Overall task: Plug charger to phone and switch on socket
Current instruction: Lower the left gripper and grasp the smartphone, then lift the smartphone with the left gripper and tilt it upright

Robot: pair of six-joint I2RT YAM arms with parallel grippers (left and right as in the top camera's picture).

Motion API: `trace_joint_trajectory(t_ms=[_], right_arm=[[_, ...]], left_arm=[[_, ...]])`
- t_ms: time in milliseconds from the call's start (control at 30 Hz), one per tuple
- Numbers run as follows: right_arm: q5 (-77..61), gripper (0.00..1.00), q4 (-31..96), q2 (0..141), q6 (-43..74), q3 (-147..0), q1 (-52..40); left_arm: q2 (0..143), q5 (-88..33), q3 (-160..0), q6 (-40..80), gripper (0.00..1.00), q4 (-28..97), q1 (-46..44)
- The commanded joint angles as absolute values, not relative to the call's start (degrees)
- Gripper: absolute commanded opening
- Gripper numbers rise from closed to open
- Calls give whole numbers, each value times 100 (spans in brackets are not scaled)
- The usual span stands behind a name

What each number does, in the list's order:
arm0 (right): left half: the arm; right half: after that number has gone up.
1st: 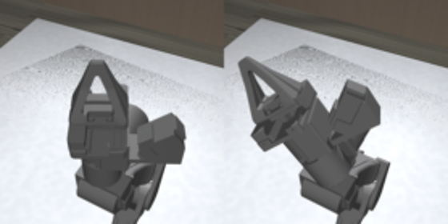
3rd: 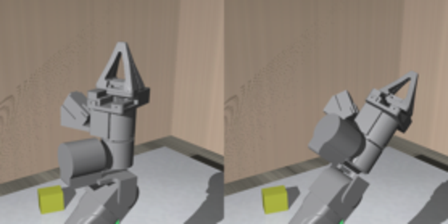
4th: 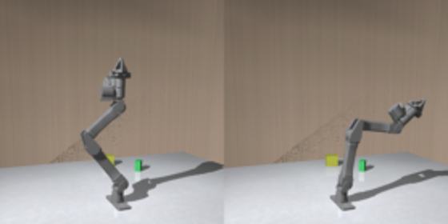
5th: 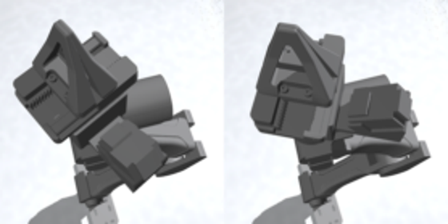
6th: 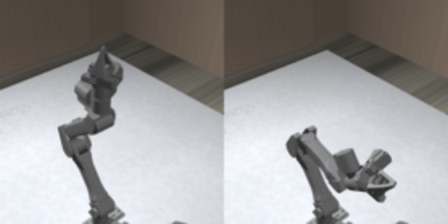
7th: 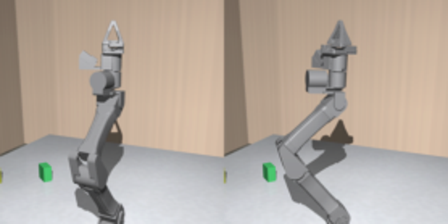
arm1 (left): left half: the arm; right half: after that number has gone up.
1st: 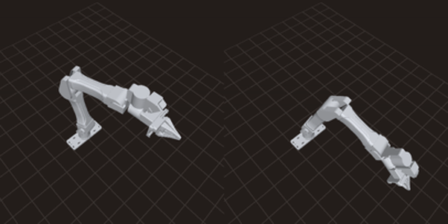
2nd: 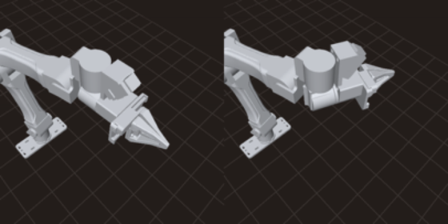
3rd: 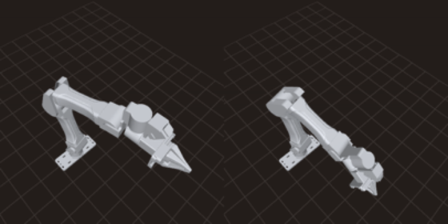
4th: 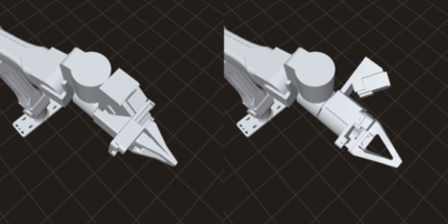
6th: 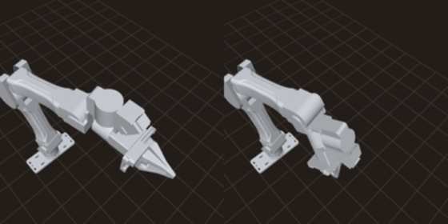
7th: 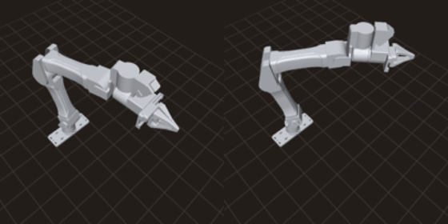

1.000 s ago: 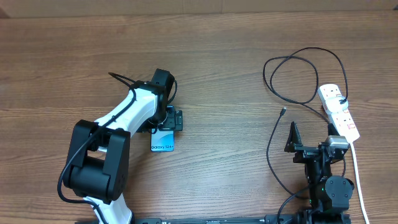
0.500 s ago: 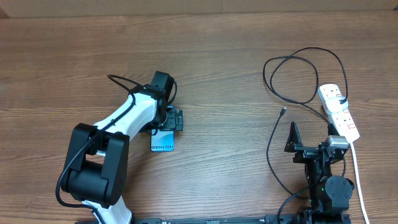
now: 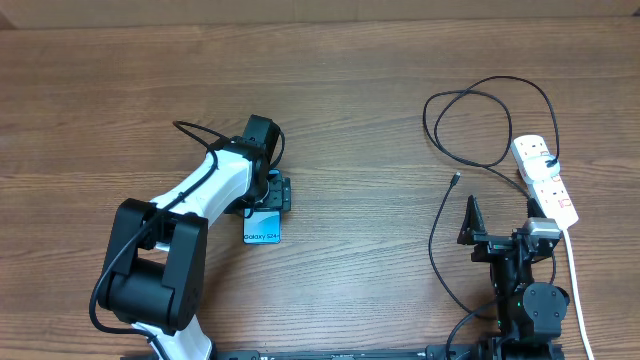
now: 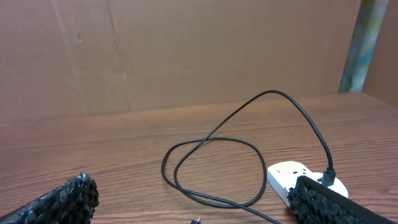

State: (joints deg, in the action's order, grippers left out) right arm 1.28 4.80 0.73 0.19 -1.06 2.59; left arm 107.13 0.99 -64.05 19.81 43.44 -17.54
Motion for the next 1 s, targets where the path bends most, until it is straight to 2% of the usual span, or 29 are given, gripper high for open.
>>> trace_joint_trajectory(t_ms=[0, 67, 233, 300, 400, 633, 767, 967], right_arm=[[95, 100, 462, 16, -8, -45, 274], [93, 100, 462, 16, -8, -45, 274], [93, 100, 462, 16, -8, -45, 274], [93, 100, 462, 16, -8, -45, 274], [93, 100, 462, 16, -8, -45, 274], [93, 100, 462, 16, -8, -45, 274], [93, 100, 462, 16, -8, -45, 274], [93, 100, 462, 16, -8, -45, 274]], left_arm=[[10940, 62, -6114, 2082, 83, 4405, -1782], [10940, 62, -6114, 2082, 82, 4438, -1782], [10940, 62, -6114, 2082, 69, 4480, -1782], [10940, 62, -6117, 2082, 69, 4475, -1780], [10938, 62, -6130, 2082, 62, 4475, -1780], [10938, 60, -6333, 2082, 61, 4654, -1780], [10938, 36, -6650, 2106, 56, 4980, -1780], [10938, -119, -7133, 2104, 56, 5454, -1780]])
